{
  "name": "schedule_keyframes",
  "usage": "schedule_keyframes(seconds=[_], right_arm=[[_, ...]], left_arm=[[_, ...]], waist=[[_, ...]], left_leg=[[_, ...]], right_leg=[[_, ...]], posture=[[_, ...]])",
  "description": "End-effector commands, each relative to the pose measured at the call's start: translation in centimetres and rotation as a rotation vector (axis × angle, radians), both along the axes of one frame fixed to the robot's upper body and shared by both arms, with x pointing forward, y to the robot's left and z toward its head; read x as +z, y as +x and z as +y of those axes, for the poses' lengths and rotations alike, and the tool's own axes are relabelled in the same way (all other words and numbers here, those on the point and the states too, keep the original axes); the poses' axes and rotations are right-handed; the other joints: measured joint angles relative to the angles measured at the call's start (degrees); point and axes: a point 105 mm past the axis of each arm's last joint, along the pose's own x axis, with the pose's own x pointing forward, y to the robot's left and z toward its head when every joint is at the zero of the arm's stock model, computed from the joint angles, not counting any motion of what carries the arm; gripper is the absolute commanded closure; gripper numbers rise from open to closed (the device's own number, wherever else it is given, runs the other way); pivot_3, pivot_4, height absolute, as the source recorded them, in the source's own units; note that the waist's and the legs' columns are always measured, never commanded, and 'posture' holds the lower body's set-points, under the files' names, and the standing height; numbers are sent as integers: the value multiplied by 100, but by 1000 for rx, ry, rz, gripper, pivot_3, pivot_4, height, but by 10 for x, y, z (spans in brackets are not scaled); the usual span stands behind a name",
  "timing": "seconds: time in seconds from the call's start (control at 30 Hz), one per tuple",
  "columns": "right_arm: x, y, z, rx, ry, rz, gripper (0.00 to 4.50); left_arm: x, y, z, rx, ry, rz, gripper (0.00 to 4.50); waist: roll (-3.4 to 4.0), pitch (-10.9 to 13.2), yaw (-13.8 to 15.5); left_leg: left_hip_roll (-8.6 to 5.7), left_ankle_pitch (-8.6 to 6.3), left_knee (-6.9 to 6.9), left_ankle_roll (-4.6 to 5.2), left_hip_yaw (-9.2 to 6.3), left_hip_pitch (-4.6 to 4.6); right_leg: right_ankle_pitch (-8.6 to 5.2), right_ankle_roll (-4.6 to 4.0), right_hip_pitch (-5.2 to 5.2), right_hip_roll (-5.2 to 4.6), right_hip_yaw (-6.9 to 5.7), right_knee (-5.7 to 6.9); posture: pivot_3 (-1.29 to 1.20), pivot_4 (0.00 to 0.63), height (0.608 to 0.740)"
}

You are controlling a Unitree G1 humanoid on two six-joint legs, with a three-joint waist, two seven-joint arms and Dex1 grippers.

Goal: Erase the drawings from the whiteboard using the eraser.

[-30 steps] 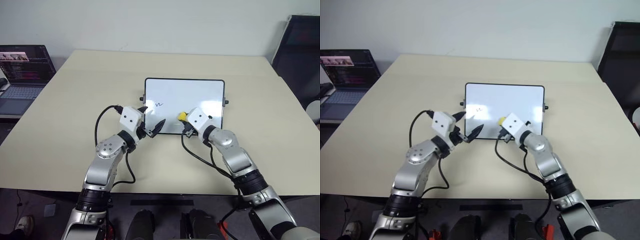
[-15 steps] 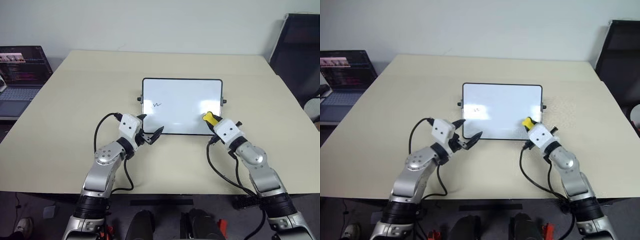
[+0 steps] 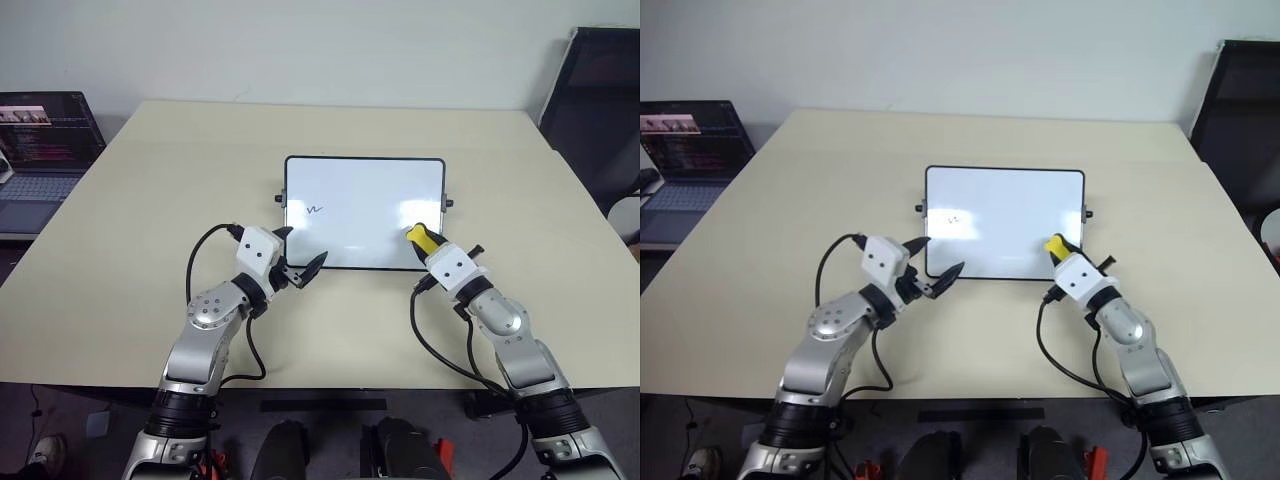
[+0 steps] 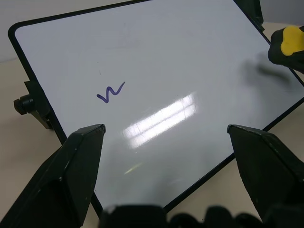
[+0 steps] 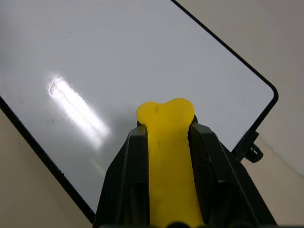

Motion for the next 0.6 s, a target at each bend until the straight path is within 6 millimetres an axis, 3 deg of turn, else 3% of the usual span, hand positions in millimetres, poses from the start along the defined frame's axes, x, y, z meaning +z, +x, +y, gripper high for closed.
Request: schedule_keyframes(seconds=[0.03,0.13,0.4,0.6], right_arm=[[18,5,0,0,37,-46,3620],[31,11,13,22,82,-60,3620],[82,33,95,224,147,-88,3620],[94,47,125,301,107,-52,3620]], left_arm=[[20,-1,-1,-2,-10,-71,0],[21,0,5,24,-12,-74,0],[25,13,39,187,-22,-83,0],[23,11,40,207,-35,-81,0]], waist=[[0,0,-1],[0,0,-17],[2,2,-63],[-1,4,14]], left_leg=[[0,0,0,0,0,0],[1,0,1,0,0,2],[3,0,2,0,-6,4],[-5,-1,1,0,-7,-7]], right_leg=[[1,-1,0,0,1,0],[1,-2,0,0,4,3],[9,-17,-3,6,1,14],[15,-26,-3,-10,-14,7]], posture=[[0,150,740],[0,150,740],[0,150,740],[0,150,740]])
